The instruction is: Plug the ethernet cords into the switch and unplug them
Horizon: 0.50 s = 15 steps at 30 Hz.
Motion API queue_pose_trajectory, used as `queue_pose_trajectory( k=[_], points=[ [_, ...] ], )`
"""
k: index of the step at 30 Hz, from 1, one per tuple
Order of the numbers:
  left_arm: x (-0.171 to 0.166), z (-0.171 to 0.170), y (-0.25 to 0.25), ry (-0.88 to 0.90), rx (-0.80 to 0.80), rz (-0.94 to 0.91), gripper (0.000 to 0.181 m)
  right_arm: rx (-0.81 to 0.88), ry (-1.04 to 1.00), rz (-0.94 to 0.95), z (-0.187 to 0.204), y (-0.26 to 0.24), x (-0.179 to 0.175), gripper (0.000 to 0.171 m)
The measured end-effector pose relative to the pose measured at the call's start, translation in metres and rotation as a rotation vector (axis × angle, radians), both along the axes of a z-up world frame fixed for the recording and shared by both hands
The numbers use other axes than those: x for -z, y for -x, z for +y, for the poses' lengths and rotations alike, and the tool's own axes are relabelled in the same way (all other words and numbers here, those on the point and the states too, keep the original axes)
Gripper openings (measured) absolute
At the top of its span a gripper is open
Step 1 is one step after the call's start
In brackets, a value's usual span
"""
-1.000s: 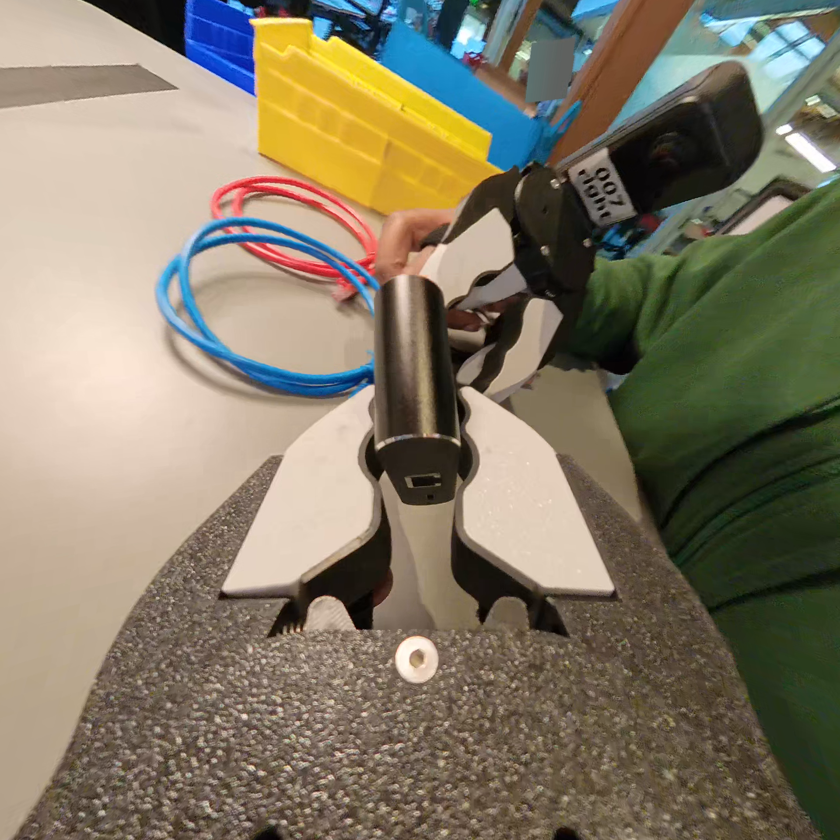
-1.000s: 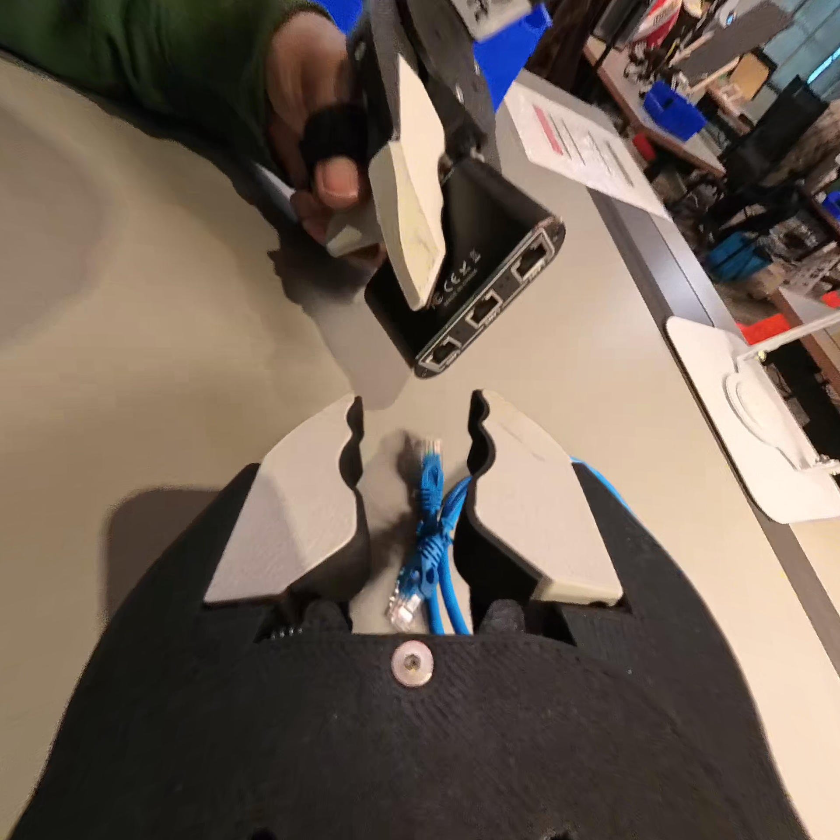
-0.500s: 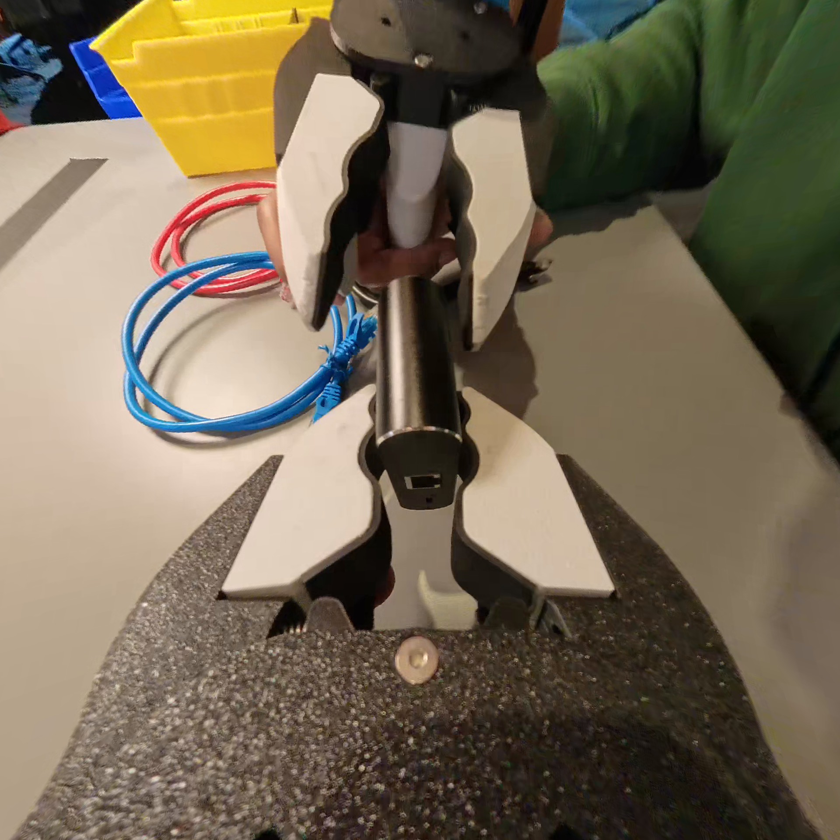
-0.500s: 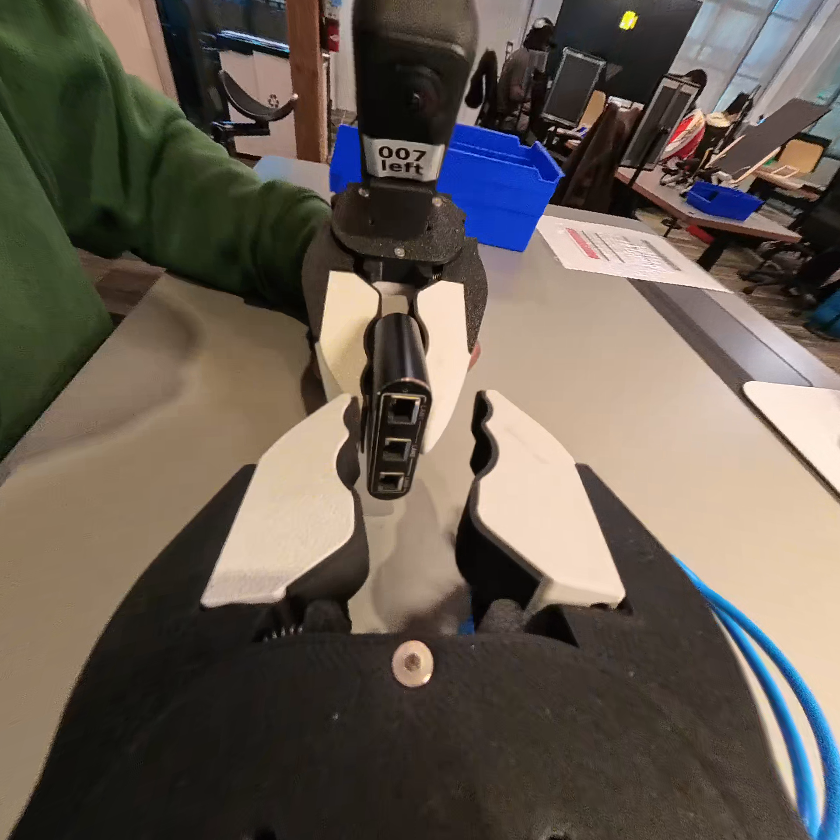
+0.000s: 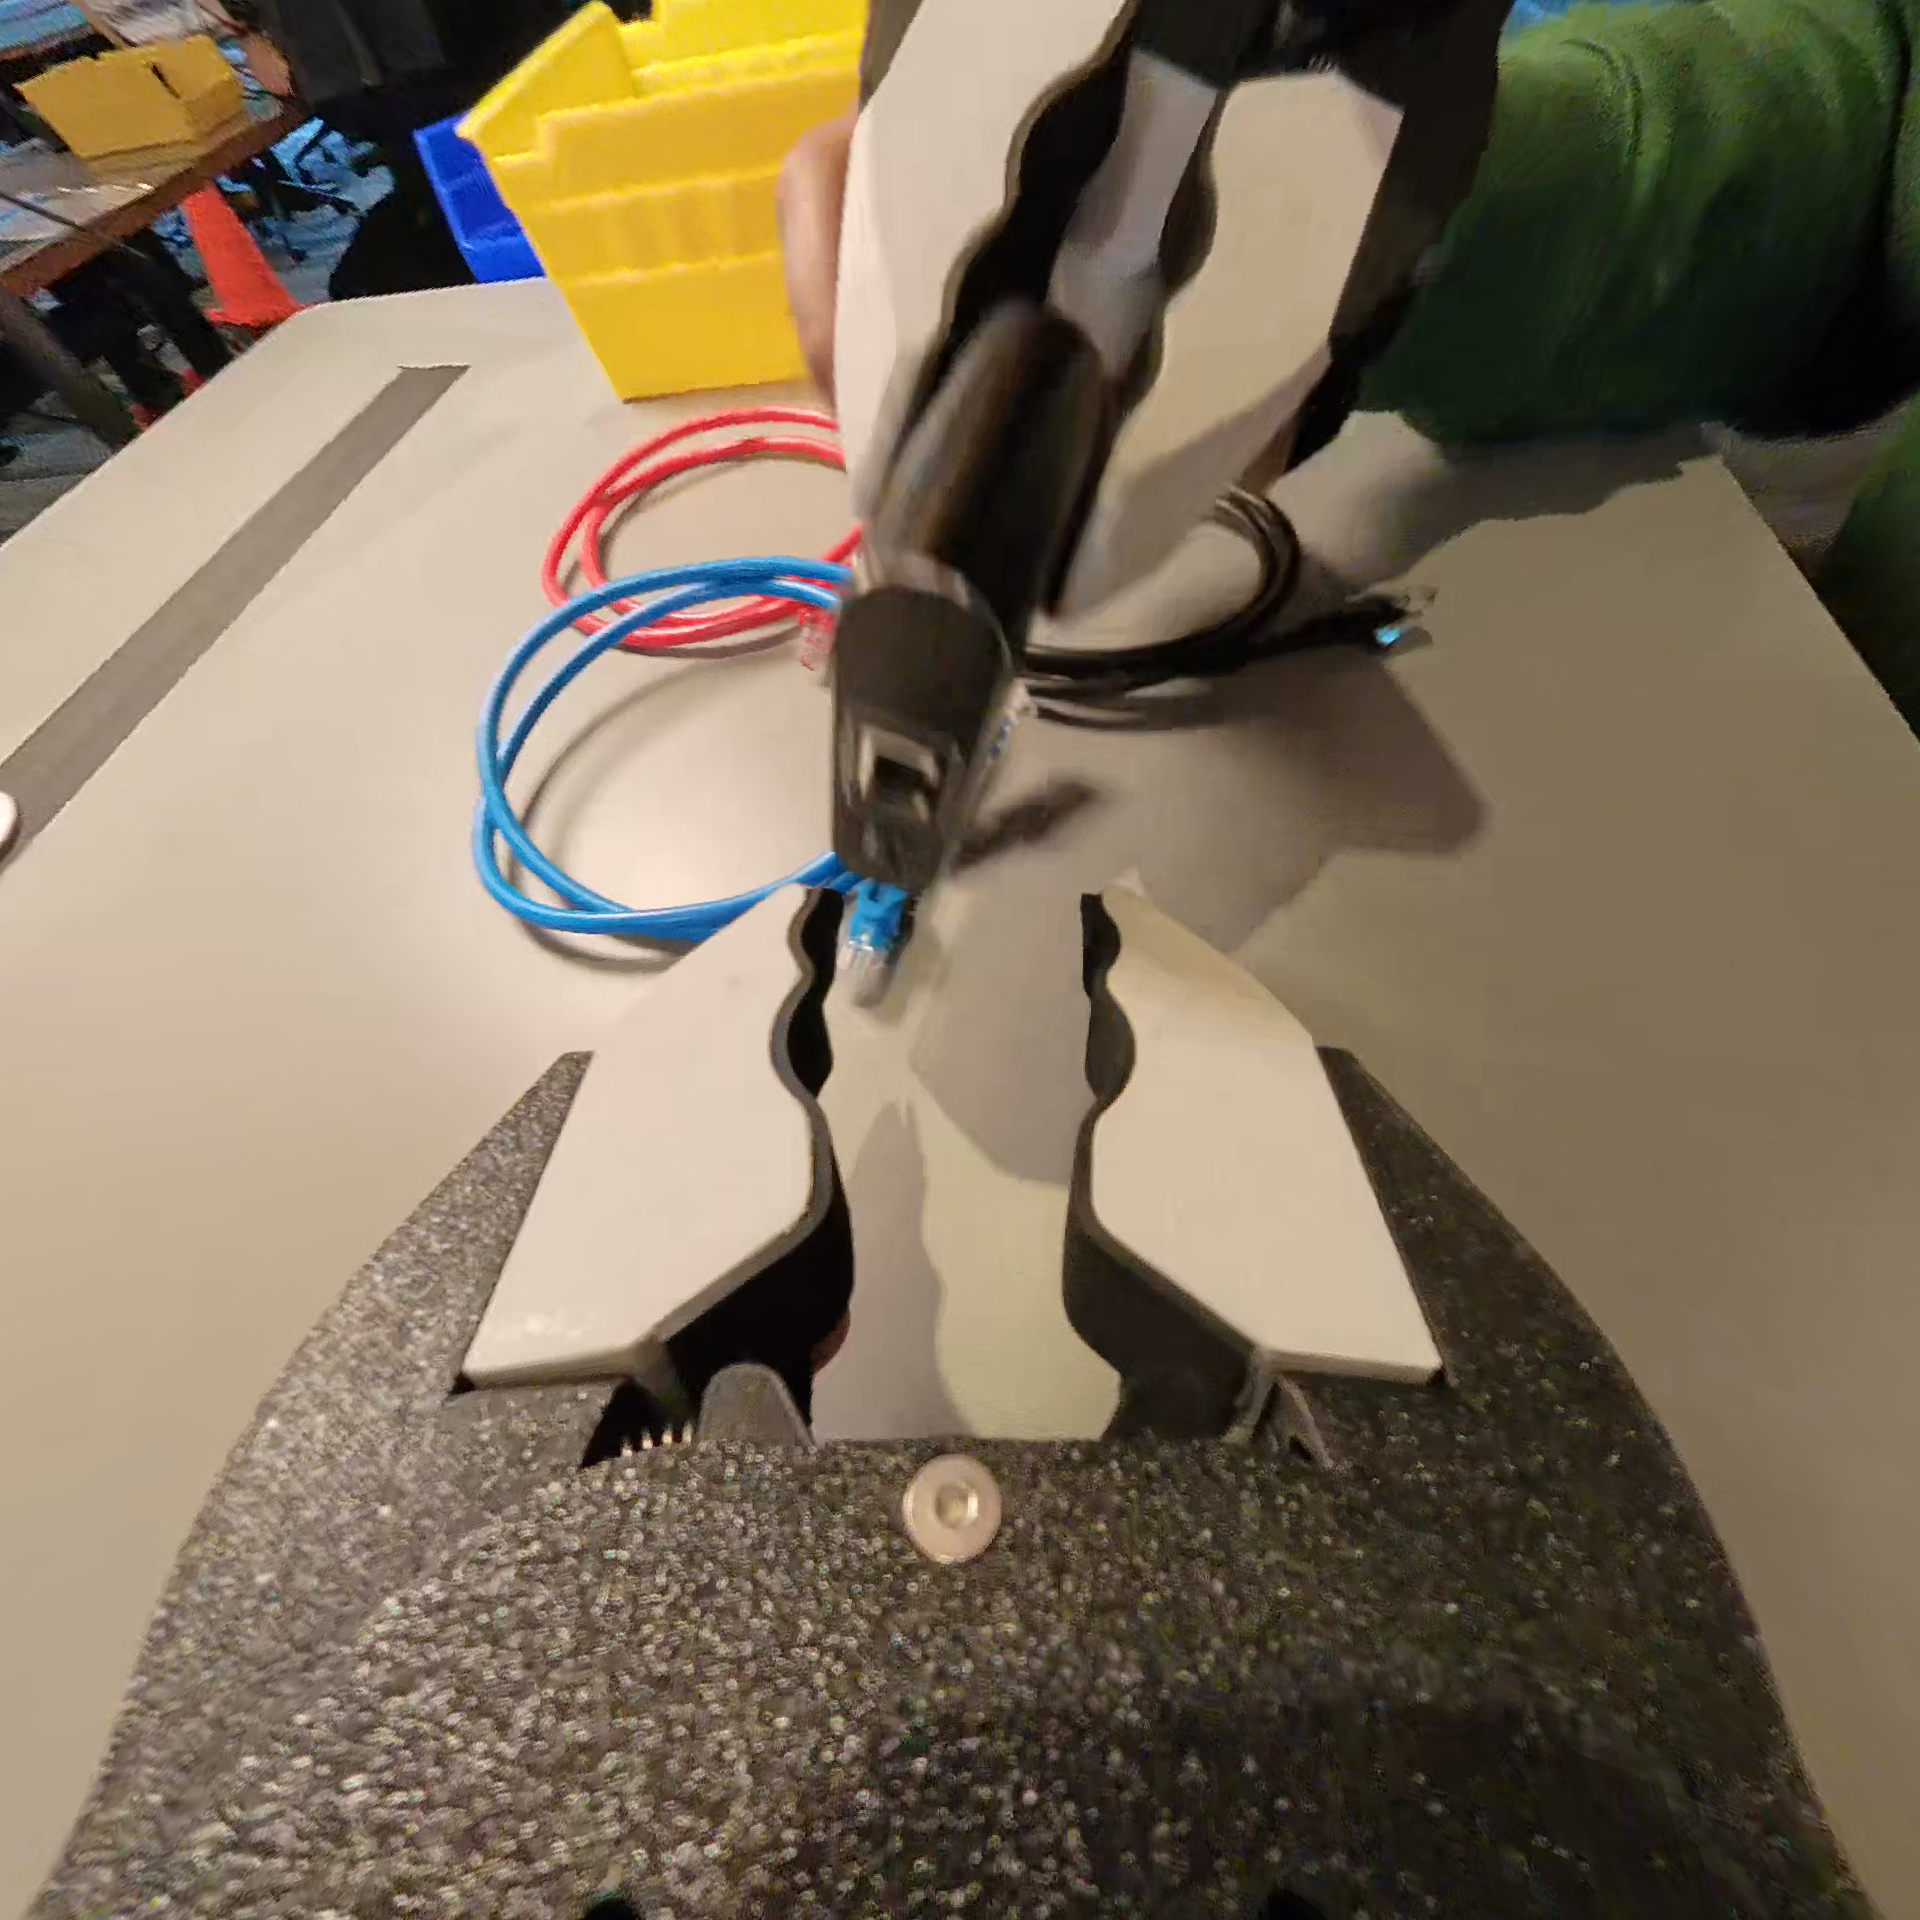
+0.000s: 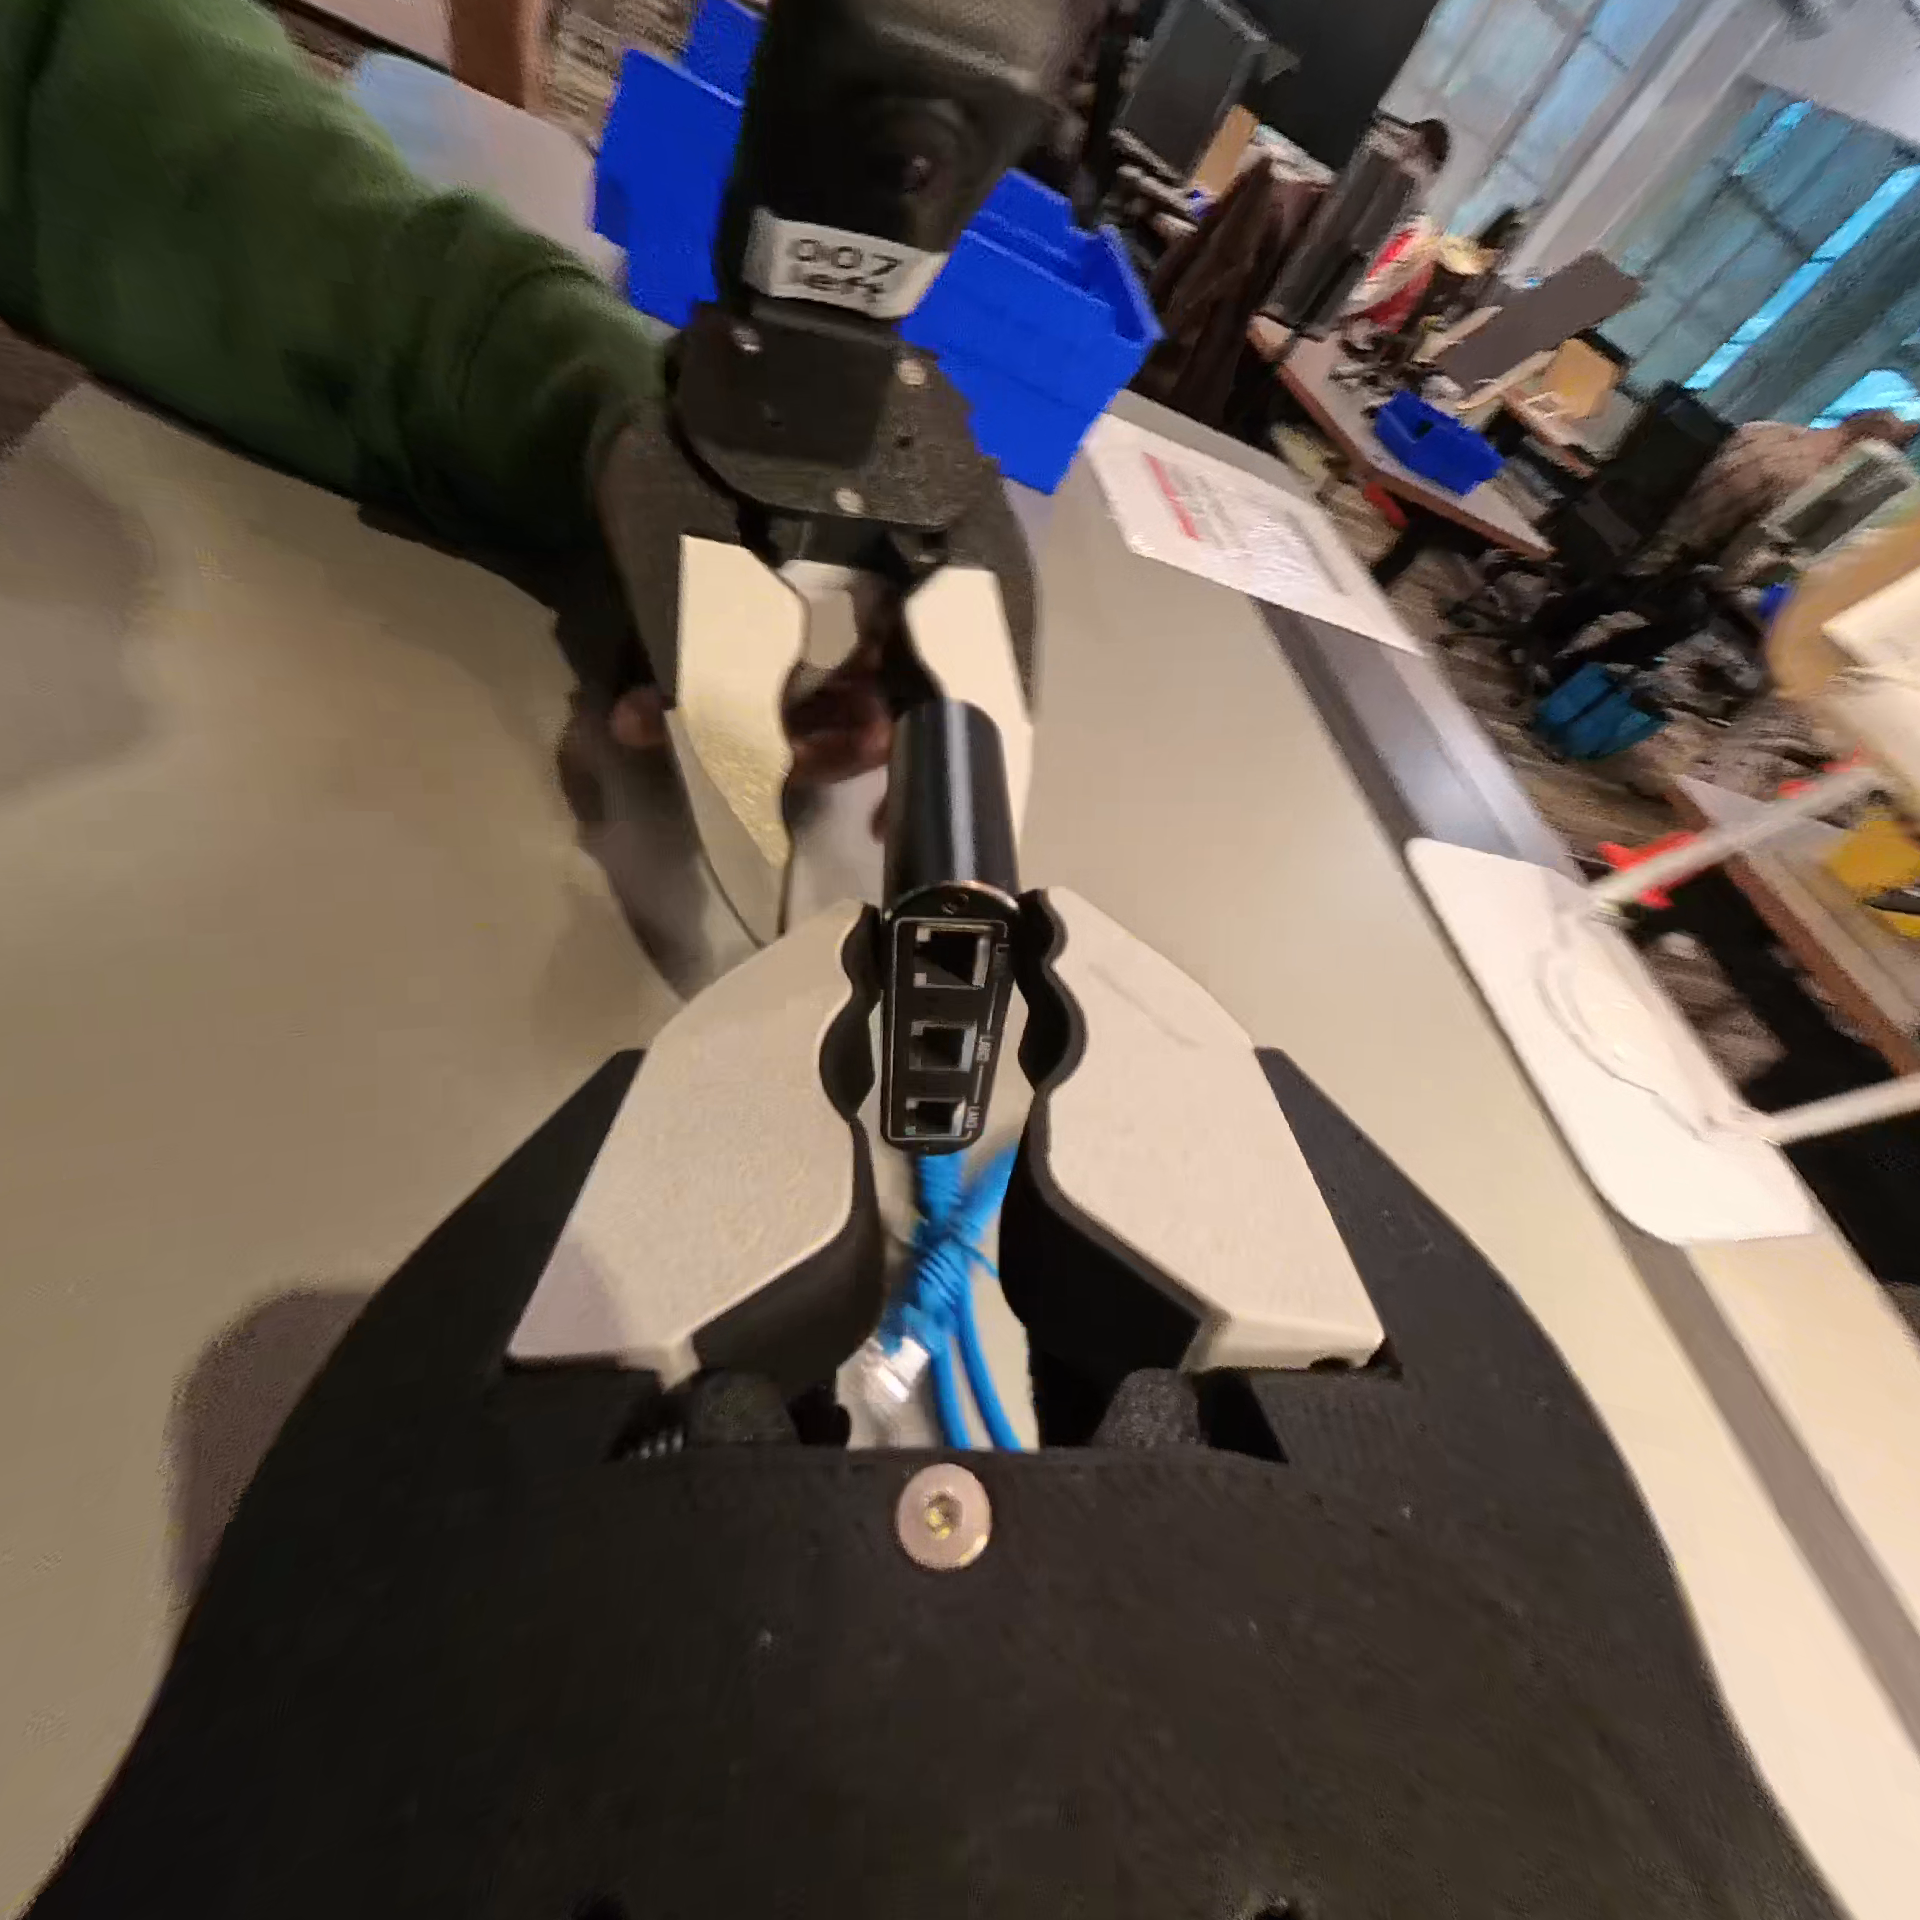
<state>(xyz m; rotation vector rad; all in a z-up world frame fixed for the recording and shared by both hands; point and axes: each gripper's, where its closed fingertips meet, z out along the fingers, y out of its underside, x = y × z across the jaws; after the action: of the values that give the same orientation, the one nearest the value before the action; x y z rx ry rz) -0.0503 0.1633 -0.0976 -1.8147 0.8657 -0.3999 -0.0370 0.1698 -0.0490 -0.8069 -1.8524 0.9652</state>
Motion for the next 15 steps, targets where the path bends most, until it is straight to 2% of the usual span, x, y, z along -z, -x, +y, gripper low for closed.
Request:
queue_pose_trajectory(
  k=[1, 5, 9, 12, 15],
  points=[
    [-0.003, 0.002, 0.003, -0.003, -0.015, -0.027, 0.047, 0.054, -0.020, 0.016, 0.014, -0.004, -0.009, 0.025],
    [-0.013, 0.009, 0.015, -0.017, -0.074, -0.109, 0.048, 0.299, -0.085, 0.043, 0.085, -0.042, -0.054, 0.025],
    [-0.012, 0.010, 0.018, -0.012, -0.085, -0.099, 0.045, 0.557, -0.257, -0.085, 0.185, -0.109, -0.096, 0.025],
    [-0.009, 0.009, 0.016, -0.014, -0.081, -0.071, 0.045, 0.657, -0.302, -0.352, 0.264, -0.155, -0.095, 0.025],
    [-0.006, 0.009, 0.014, -0.013, -0.076, -0.040, 0.044, 0.663, -0.467, -0.685, 0.334, -0.193, -0.059, 0.026]
  ],
)
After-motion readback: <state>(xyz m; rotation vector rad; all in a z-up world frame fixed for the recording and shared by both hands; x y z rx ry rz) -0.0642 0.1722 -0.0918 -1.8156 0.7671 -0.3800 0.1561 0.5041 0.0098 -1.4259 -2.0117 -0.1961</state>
